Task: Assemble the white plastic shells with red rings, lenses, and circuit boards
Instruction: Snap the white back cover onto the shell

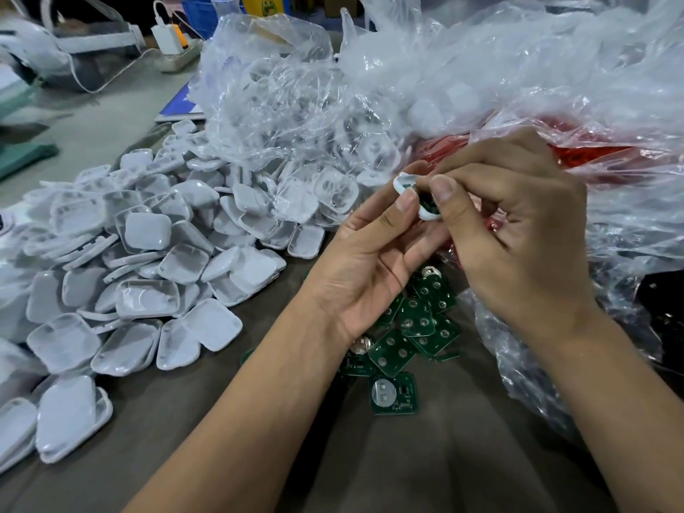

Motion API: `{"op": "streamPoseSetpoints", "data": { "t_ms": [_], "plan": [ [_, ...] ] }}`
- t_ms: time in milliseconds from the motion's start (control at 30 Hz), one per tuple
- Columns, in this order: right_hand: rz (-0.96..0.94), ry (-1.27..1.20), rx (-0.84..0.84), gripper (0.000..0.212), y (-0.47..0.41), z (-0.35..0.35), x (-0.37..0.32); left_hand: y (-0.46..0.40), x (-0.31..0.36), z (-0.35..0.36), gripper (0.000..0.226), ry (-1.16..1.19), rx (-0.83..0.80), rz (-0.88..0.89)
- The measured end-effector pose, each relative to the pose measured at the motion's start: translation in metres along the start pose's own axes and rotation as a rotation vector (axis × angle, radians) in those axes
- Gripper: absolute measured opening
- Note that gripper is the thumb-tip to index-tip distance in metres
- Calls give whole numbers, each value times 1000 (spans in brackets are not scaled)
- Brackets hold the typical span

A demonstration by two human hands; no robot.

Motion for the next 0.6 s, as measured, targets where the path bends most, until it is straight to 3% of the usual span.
{"op": "streamPoseSetpoints", "data": {
  "t_ms": [133,300,467,600],
  "plan": [
    [-31,-9,-24,20,-1,3,-6,1,5,-1,33,30,44,23],
    [-41,8,-79,18,-5,4,-10,2,10,-3,18,27,86,47],
    [-71,20,-91,19,-9,9,-17,2,19,-2,31,39,100,86],
    [53,-156,-17,25,-14,5,-13,4,34,-6,45,75,127,145]
  ]
}}
Point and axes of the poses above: each hand's wrist, its own y-axis away from the middle knuckle, its own z-axis out of the palm, x = y × z, the point moved 7 cm from there along -y, towards the middle knuckle, and after that the axes turned 7 degrees about z, right-handed, at the moved point
